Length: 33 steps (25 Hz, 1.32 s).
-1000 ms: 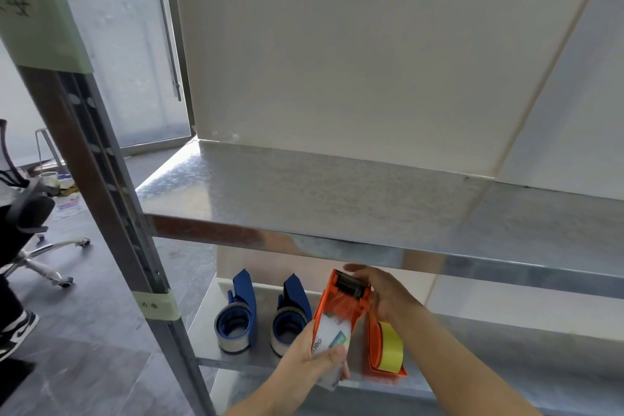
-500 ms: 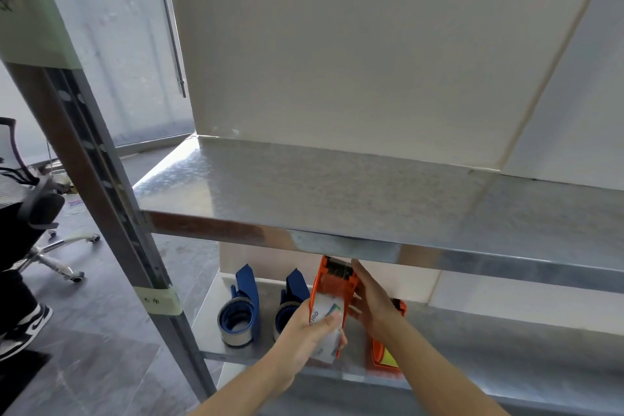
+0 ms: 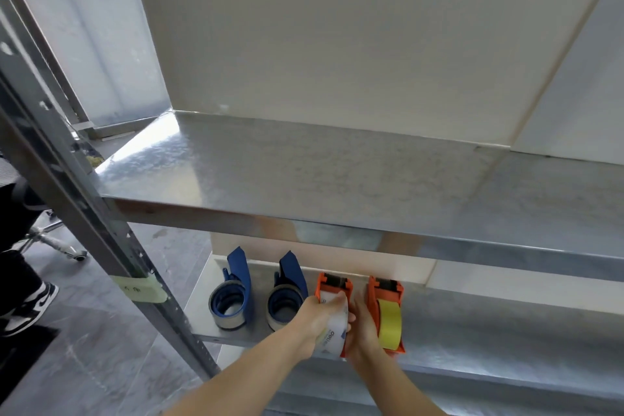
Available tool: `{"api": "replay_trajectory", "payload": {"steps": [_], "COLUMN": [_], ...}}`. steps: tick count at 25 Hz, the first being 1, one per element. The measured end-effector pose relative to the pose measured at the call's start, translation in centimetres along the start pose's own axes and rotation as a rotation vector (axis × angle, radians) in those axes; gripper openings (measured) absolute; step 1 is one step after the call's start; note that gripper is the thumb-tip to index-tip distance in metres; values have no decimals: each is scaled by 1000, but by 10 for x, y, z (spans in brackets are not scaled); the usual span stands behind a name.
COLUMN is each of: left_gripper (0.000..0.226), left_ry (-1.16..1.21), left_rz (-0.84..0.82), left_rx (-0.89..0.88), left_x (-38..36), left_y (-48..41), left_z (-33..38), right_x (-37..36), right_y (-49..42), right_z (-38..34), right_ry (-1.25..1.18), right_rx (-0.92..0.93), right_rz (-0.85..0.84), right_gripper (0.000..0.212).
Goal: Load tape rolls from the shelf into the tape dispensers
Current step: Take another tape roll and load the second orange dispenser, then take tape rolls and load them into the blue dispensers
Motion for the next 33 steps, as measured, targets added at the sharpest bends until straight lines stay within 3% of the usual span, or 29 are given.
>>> {"api": "replay_trajectory", "payload": {"steps": [5,12,13,16,19,23,26,29,31,33], "left_gripper": [37,37,40,58,66,42,37,25,20,15], "left_ry": [-112,-71,-57,-85,-145,-156,-100,-100,-103,-135], "left_rz": [134,42,38,27,-6,104,193,318,359,366], "left_rx": [56,122,99,82,74,68,52,-2,-44,-47], "left_x": [-16,-22,-24,-22,-14,32,83,124,137,144], "left_y": [-27,-57,-59,-68,-54,-23,-16,-15,-11,-10], "left_z": [-10,-21,-24,-34,-28,-30,-38,-32,-25,-24], "right_x": [0,16,17,13,8,-5,-55,-101,-114,-117], "right_y": [6,11,14,27,53,79,90,67,49,35], "right_z": [-12,-23,-21,-15,-23,-33,-14,29,50,59], "right_ry": [30,174,227,409,505,875,1307,1718,2023,2118], "right_rx": [-25,143,177,251,443,868,1183,1169,1127,1076], "right_rz": [123,228,217,127,102,74,-125,-339,-336,-289], "right_gripper": [51,40,42,72,55,33,32,36,32,30]}}
Point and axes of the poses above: each hand's wrist, its own y-axis away from the middle knuckle, its own x-axis out of the back of the hand, z = x × y, the point moved 5 cm from there along -y, towards the middle knuckle, and after that the axes turned 8 degrees about z, right-handed, at the moved point
